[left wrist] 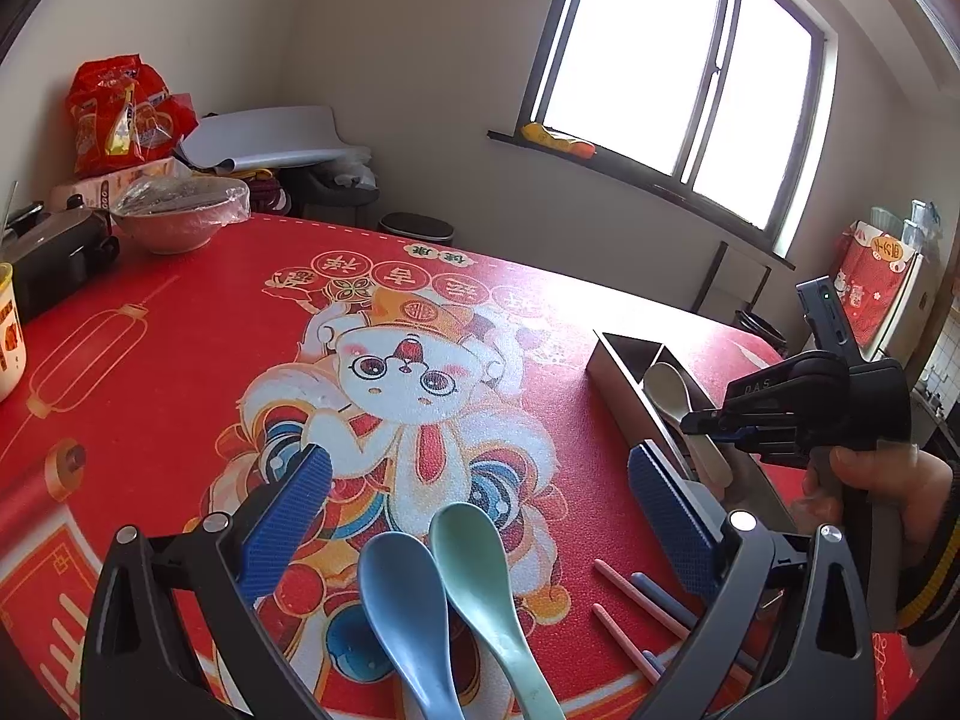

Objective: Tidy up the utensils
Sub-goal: 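Lower the cream spoon into the steel tray and open the right gripper, then lower the left gripper onto the blue spoon, close and lift it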

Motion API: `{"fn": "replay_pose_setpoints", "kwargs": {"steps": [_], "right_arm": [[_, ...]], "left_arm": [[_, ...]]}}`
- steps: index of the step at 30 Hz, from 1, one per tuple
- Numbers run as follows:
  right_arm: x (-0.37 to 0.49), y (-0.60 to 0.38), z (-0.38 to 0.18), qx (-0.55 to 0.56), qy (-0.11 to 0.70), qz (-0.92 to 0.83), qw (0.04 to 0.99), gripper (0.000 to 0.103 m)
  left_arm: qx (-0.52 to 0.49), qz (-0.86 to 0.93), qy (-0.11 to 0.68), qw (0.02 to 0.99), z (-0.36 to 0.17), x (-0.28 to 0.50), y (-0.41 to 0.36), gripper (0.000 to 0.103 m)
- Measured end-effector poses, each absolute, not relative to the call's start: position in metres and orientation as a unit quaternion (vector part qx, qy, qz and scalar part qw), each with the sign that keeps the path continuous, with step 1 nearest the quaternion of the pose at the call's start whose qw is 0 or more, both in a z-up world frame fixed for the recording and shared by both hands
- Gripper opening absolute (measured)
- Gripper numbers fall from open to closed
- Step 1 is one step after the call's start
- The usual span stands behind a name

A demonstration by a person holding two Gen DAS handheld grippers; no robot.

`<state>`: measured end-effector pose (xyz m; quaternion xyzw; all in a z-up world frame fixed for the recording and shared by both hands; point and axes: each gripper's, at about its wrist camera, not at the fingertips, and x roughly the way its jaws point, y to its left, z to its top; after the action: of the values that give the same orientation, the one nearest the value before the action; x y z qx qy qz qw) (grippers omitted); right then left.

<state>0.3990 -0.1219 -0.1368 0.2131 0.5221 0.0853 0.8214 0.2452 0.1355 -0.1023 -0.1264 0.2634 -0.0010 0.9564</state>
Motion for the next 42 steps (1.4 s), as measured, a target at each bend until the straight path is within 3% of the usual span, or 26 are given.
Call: {"fn": "replay_pose_setpoints", "kwargs": {"steps": [10, 14, 22, 29, 42], "right_arm": [[0.381, -0.119, -0.120, 0.187, 0.511, 0.105, 0.832, 0.011], [0.351, -0.124, -0.099, 0.149, 0.458, 0.135, 0.866, 0.054], [0.280, -0.164, -0.083, 0.086, 0.335, 0.174, 0.922, 0.067], [0.226, -0.201, -0.089, 0.086, 0.252, 0.182, 0.947, 0.087], [0.221, -0.214, -0.107, 0.141, 0.263, 0.230, 0.926, 0.088]], "left_arm": [[-0.134, 0.002, 0.268, 0.954, -0.104, 0.246, 0.139, 0.097], [-0.135, 0.004, 0.273, 0.952, -0.107, 0.248, 0.140, 0.097], [-0.125, 0.003, 0.281, 0.951, -0.110, 0.250, 0.137, 0.097], [-0.106, -0.007, 0.286, 0.952, -0.112, 0.251, 0.129, 0.097], [-0.133, 0.016, 0.317, 0.939, -0.106, 0.222, 0.155, 0.097]]}}
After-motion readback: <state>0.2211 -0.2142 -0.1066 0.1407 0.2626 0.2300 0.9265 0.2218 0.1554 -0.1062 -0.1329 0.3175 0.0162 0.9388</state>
